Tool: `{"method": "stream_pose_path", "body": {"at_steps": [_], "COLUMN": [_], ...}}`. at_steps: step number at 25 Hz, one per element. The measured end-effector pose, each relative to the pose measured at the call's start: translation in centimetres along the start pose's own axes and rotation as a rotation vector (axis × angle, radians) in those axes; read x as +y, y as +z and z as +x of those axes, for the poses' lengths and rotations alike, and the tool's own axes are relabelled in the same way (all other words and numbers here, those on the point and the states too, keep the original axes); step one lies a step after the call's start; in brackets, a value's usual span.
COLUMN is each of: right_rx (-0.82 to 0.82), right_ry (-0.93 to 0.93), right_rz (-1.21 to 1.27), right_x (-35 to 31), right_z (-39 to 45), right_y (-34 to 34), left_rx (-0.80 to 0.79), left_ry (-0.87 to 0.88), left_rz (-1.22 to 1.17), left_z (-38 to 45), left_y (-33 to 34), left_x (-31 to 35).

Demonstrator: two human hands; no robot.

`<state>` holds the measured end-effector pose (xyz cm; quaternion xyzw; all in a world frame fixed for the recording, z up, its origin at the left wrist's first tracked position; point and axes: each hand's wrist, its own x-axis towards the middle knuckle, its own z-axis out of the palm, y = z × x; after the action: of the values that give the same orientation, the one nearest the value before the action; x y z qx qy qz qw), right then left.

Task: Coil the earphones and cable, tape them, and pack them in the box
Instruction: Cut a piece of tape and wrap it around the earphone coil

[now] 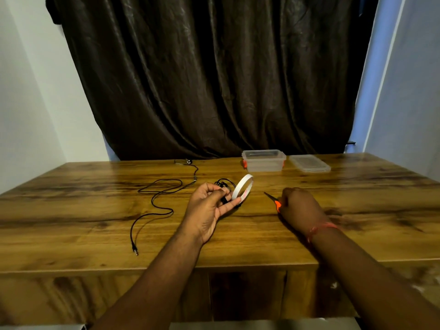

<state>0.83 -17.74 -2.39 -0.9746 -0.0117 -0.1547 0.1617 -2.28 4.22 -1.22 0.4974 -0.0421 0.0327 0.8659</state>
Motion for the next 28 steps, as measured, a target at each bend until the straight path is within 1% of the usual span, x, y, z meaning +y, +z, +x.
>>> {"method": "stream_pose_path", "body": {"at_steps": [2,3,9,10,12,13,14,16,18,22,25,26,28], "right_rx": [0.081,0.094,0.103,0.148,0.290,0.343,0.356,0.294,0.239,0.238,0.259,0.299,0.422], "right_ry": [-0.025,-0.037,-0.073,-0.081,-0.120,-0.170,-0.242,-0.396,-0.509,-0.594,-0.577,-0.520,-0.298], "right_rz": [0.074,0.083,0.113,0.125,0.175,0.211,0.246,0.296,0.329,0.358,0.435,0.465,0.495], "right_x": [0.2,0.3,0.3,0.3,-0.1,-0.4,-0.6,-0.8,-0.6,-0.2,0.0,0.1,0.9], "right_z": [-0.7,-0.7,-0.8,-1.0,-1.4,-1.7,-1.8,-2.0,-2.0,-1.9,-1.9,-1.9,-1.6], "right_y": [0.4,0.5,0.7,0.6,0.0,-0.2,-0.4,-0.4,0.0,0.1,-0.1,-0.1,-0.2], "left_rx": [-0.007,-0.009,-0.009,-0.009,-0.020,-0.032,-0.048,-0.087,-0.121,-0.145,-0.125,-0.103,-0.077], "left_ry": [0.003,0.003,-0.002,0.000,0.000,-0.003,-0.007,-0.016,-0.020,-0.004,0.052,0.068,0.078], "left_rz": [0.009,0.012,0.027,0.031,0.049,0.069,0.095,0.146,0.169,0.167,0.057,0.031,0.049], "left_z": [0.0,0.0,-0.1,-0.2,-0.3,-0.3,-0.4,-0.7,-1.0,-1.2,-0.7,-0.5,-0.3], "left_y": [0.0,0.0,0.2,0.2,0.3,0.3,0.3,0.5,0.7,0.8,0.5,0.2,0.0], "left_x": [-0.1,-0.1,0.0,0.0,0.0,-0.1,-0.2,-0.3,-0.3,-0.3,0.0,0.1,0.2]}}
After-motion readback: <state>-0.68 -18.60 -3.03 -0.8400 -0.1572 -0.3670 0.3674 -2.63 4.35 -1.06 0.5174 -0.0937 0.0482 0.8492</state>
